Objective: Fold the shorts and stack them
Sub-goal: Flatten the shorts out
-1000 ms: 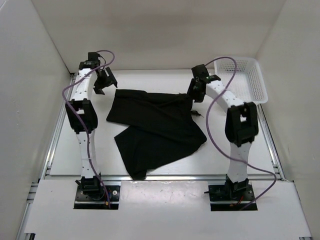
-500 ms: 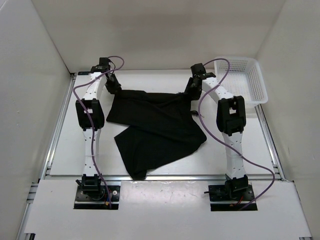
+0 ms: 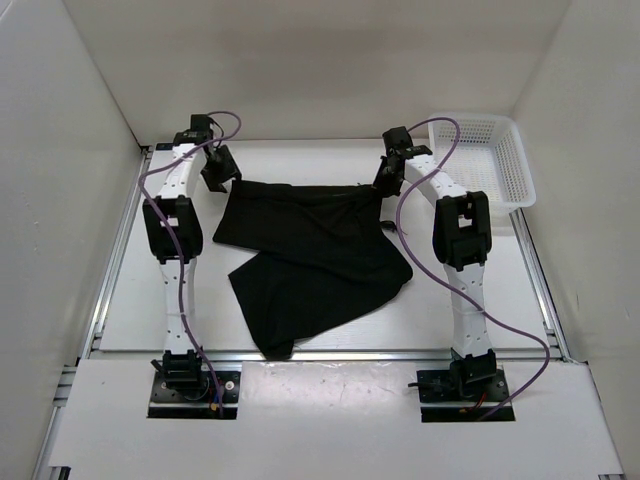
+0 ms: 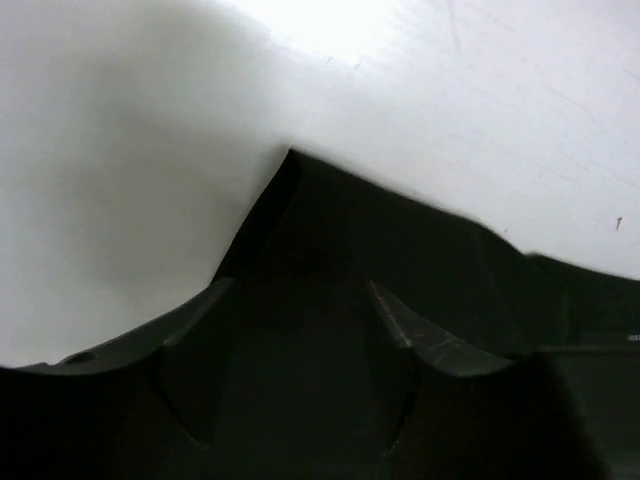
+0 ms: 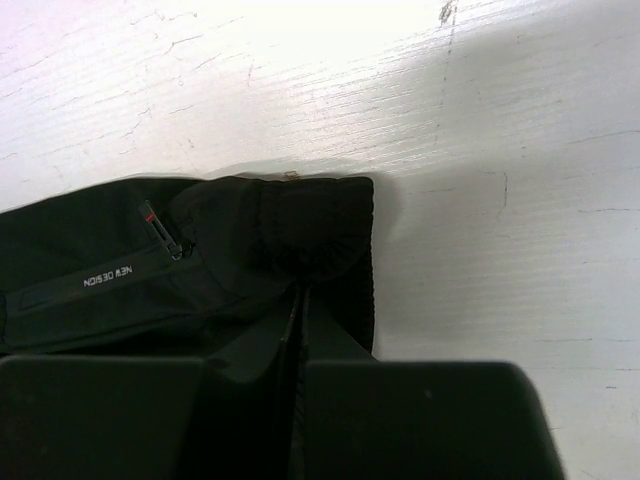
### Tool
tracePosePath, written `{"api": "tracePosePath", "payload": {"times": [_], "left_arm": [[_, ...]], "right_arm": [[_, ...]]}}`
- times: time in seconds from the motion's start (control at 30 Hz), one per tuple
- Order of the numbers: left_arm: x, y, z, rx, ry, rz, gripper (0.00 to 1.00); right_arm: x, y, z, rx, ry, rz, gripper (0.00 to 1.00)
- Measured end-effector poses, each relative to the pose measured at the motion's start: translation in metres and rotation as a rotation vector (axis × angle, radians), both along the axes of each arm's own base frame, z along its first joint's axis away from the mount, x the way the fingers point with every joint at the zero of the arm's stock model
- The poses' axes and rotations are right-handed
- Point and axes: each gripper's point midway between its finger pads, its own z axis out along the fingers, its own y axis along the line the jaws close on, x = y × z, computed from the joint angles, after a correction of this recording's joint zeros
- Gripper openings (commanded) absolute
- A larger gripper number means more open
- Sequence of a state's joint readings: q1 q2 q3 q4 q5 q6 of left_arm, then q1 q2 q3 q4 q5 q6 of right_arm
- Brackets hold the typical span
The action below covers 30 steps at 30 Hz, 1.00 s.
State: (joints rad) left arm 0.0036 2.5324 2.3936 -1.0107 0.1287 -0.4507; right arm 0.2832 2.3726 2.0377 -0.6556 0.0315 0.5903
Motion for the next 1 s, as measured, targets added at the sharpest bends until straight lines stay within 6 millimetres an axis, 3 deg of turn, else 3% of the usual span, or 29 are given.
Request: {"api": "tracePosePath", "payload": {"times": [0.03, 0.07, 0.1, 0.2, 0.47, 0.63, 0.77, 1.0], "left_arm": [[-0.003, 0.003, 0.002, 0.001, 0.003, 0.005, 0.34], [-0.007, 0.004, 0.004, -0.001, 0.008, 0.013, 0.24], [-0.010, 0.006, 0.007, 0.004, 0.012, 0.010, 0.20], [-0.009, 0.012, 0.010, 0.011, -0.002, 0.006, 0.40], [-0.009, 0.008, -0.010, 0.003, 0.030, -0.004, 0.47], [-0.012, 0.004, -0.030, -0.002, 0.067, -0.009, 0.39], [-0.005, 0.001, -0.026, -0.008, 0.045, -0.013, 0.10], [-0.003, 0.000, -0.022, -0.013, 0.034, -0.010, 0.10]], "right_arm": [[0.000, 0.000, 0.000, 0.002, 0.000, 0.001, 0.01], [0.000, 0.000, 0.000, 0.003, 0.001, 0.002, 0.01], [0.000, 0.000, 0.000, 0.004, 0.001, 0.002, 0.01], [0.000, 0.001, 0.000, 0.008, 0.002, 0.003, 0.01], [0.000, 0.001, 0.001, 0.011, 0.001, 0.005, 0.01], [0.000, 0.002, 0.001, 0.012, 0.000, 0.005, 0.01], [0.000, 0.002, 0.001, 0.012, -0.001, 0.005, 0.01], [0.000, 0.002, 0.001, 0.012, -0.001, 0.005, 0.01]]}}
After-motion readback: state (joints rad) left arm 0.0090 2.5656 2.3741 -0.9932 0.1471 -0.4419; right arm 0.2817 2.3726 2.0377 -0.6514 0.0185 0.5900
